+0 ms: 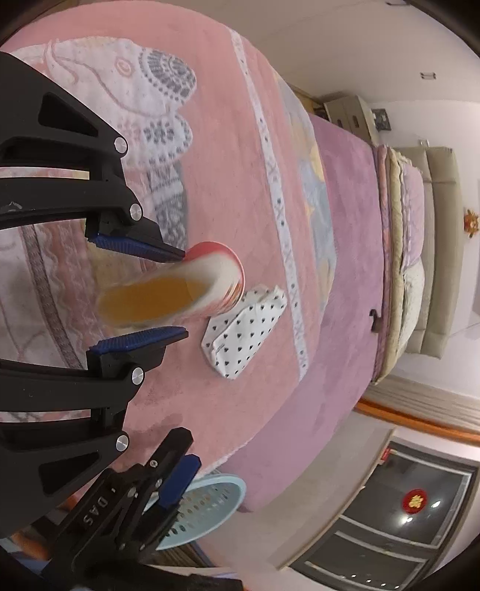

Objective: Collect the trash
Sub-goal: 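Grasp the panda-print paper cup with the left gripper while the right gripper grasps the polka-dot paper, then carry the panda cup and polka-dot paper over the blue basket and open both grippers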

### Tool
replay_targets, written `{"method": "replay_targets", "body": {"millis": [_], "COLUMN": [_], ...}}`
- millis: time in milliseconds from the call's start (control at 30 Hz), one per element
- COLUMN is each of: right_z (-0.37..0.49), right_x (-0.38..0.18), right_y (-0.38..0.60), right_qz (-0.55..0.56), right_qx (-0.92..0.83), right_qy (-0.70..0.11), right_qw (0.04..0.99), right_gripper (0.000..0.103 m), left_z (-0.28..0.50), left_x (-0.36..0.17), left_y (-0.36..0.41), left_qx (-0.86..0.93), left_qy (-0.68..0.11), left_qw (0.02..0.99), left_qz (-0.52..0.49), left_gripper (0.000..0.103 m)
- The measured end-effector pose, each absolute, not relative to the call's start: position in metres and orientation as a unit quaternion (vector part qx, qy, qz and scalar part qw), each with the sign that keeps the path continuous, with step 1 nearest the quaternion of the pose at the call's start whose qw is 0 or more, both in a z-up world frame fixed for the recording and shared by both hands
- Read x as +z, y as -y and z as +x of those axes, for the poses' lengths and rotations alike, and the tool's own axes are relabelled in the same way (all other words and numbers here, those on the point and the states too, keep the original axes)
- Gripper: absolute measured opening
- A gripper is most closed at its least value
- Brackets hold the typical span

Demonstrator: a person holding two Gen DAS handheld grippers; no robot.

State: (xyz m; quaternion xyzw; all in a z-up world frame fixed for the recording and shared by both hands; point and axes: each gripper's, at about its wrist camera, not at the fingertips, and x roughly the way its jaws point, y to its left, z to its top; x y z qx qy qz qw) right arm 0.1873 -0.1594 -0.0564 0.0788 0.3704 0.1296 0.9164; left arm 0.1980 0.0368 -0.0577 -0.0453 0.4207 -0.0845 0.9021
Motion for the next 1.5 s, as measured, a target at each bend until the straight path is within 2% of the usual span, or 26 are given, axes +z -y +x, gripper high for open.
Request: {"method": "replay_targets", "body": {"millis": [300, 500, 633, 933, 1167, 1233, 1333, 1400, 1500], "right_z": [0.194, 0.206, 0.225, 0.263, 0.274, 0.276, 0.272, 0.268, 0.259], "right_x": [-0.060, -0.052, -0.039, -0.049, -0.062, -0.065, -0.064, -0.062, -0.059], "right_y": [0.161, 0.137, 0.113, 0.082, 0.075, 0.072, 0.072, 0.074, 0.081], "right_qz": [0.090, 0.047, 0.022, -0.021, -0.035, -0.044, -0.043, -0.042, -0.024], "right_qx": [0.147, 0.178, 0.205, 0.218, 0.194, 0.186, 0.198, 0.198, 0.203], "right_qy": [-0.389, -0.408, -0.410, -0.394, -0.416, -0.422, -0.418, -0.414, -0.411], "right_qw": [0.905, 0.894, 0.889, 0.893, 0.888, 0.886, 0.886, 0.888, 0.888], "right_gripper": [0.048, 0.048, 0.057, 0.057, 0.057, 0.039, 0.020, 0.015, 0.014], "left_z": [0.193, 0.176, 0.177, 0.173, 0.170, 0.169, 0.167, 0.169, 0.169], "left_x": [-0.073, -0.068, -0.076, -0.080, -0.080, -0.080, -0.079, -0.079, -0.079], "left_y": [-0.042, -0.065, -0.088, -0.094, -0.091, -0.092, -0.094, -0.095, -0.096], "left_qx": [-0.088, -0.057, -0.016, -0.031, -0.032, -0.033, -0.034, -0.034, -0.040], "left_qy": [-0.422, -0.397, -0.403, -0.371, -0.366, -0.366, -0.365, -0.366, -0.365], "left_qw": [0.900, 0.913, 0.913, 0.924, 0.926, 0.925, 0.925, 0.925, 0.925], "left_qz": [-0.062, -0.068, -0.070, -0.092, -0.090, -0.094, -0.098, -0.097, -0.099], "left_gripper": [0.031, 0.031, 0.031, 0.031, 0.031, 0.031, 0.031, 0.031, 0.031]}}
